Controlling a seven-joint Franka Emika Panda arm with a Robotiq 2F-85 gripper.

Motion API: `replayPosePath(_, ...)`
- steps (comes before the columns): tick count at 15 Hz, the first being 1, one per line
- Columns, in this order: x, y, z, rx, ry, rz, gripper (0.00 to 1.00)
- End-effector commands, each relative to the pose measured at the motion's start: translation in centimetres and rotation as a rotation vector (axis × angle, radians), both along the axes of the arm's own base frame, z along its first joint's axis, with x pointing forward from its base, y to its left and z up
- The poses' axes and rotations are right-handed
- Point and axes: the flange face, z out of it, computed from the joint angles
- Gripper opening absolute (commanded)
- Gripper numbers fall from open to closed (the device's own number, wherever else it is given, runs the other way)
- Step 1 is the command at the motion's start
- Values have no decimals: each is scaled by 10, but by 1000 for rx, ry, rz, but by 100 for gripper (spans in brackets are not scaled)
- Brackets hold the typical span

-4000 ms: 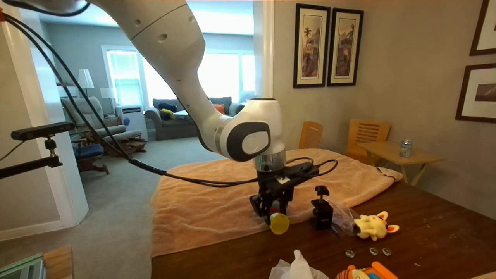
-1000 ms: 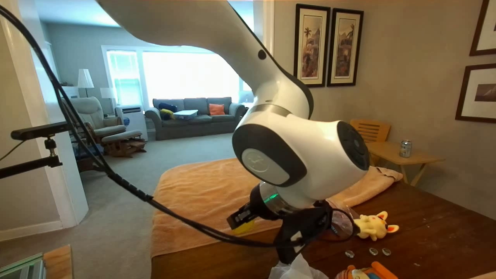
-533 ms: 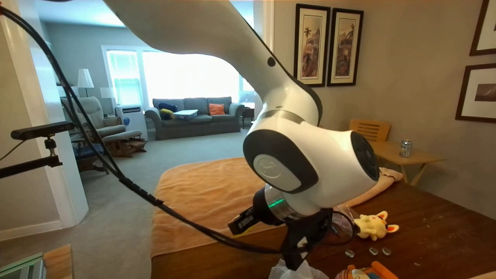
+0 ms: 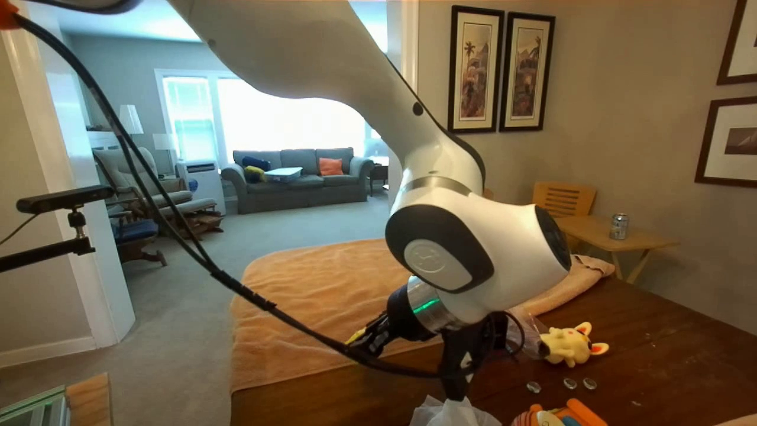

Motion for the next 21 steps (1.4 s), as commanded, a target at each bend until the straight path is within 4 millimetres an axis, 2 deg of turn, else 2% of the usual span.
replayPosePath(1,7,-5,4,5,-19,102,33)
replayPosePath(5,0,-16,2,-10,-23,149,33)
replayPosePath(6,-4,-21,1,-17,-18,153,83)
replayPosePath(7,-7,-25,0,-20,-14,151,85)
replayPosePath(9,-12,-28,-4,-22,-6,144,98)
replayPosePath(11,-11,-27,-2,-29,1,94,100)
replayPosePath(12,-12,-29,-4,-30,5,86,94)
replayPosePath(13,-13,-31,-6,-36,13,82,100)
replayPosePath(21,-9,-24,-8,-101,37,77,100)
